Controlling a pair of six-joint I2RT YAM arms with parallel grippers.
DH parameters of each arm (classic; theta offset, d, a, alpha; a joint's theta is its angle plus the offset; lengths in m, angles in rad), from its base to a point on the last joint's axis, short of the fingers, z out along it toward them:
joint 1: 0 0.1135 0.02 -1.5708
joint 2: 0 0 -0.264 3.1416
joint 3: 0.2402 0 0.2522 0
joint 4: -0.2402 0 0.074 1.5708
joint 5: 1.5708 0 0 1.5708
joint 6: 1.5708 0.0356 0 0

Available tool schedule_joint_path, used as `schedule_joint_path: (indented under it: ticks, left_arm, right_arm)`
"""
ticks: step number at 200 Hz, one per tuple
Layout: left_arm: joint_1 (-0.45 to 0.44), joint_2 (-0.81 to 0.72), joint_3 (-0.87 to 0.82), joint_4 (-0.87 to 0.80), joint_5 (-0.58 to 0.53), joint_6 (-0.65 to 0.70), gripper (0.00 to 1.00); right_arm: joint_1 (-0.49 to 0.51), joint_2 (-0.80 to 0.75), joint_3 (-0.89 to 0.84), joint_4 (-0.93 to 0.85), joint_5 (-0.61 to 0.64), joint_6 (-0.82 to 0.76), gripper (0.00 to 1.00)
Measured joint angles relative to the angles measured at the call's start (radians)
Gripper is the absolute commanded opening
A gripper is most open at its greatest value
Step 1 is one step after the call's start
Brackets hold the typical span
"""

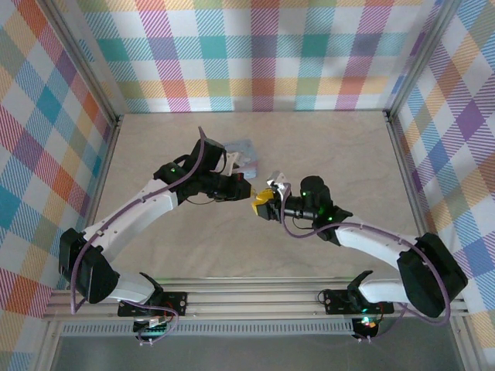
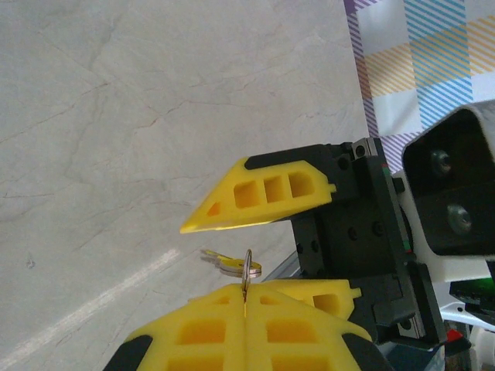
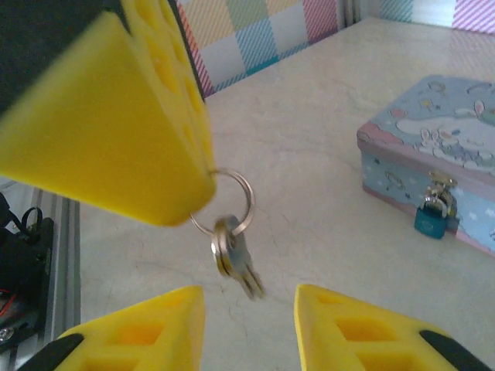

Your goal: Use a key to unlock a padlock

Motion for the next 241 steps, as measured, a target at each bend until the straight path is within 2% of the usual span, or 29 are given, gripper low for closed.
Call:
schedule_joint_path:
  ticks: [40, 79, 94, 102, 126, 139, 172, 210, 241]
  left_arm:
    - [0.0, 0.0, 0.0, -0.001, 0.0, -0.008, 0.0]
    - [0.0, 0.0, 0.0, -0.024, -0.003, -0.008, 0.0]
    - [0.0, 0.0, 0.0, -0.026, -0.008, -0.02, 0.0]
    - [0.0, 0.0, 0.0, -0.025, -0.008, -0.028, 0.06]
    - [0.0, -0.006, -0.003, -0.023, -0.024, -0.07, 0.37]
    - [0.0, -0.011, -0.006, -0.028, -0.052, -0.094, 0.45]
    - [0.001, -0.049, -0.021, -0.075, -0.167, -0.288, 0.43]
    - [-0.016, -0.138, -0.124, -0.055, -0.2, -0.554, 0.44]
    - [-0.026, -0.18, -0.159, -0.031, -0.214, -0.678, 0.4]
  right_arm:
    - [0.006, 0.044, 0.04, 0.001, -0.022, -0.026, 0.11]
    - [0.018, 0.052, 0.042, -0.001, -0.022, -0.048, 0.0]
    - [0.026, 0.045, 0.042, -0.01, -0.001, -0.064, 0.0]
    - [0.029, 0.034, 0.042, -0.022, 0.013, -0.076, 0.0]
    - [0.039, -0.009, 0.042, -0.06, 0.069, -0.107, 0.0]
    - [0.047, -0.034, 0.042, -0.074, 0.11, -0.13, 0.0]
    - [0.091, -0.054, 0.044, -0.13, 0.254, -0.212, 0.0]
    - [0.152, 0.003, 0.046, -0.109, 0.387, -0.309, 0.0]
    - [0.194, 0.099, 0.047, -0.026, 0.447, -0.373, 0.0]
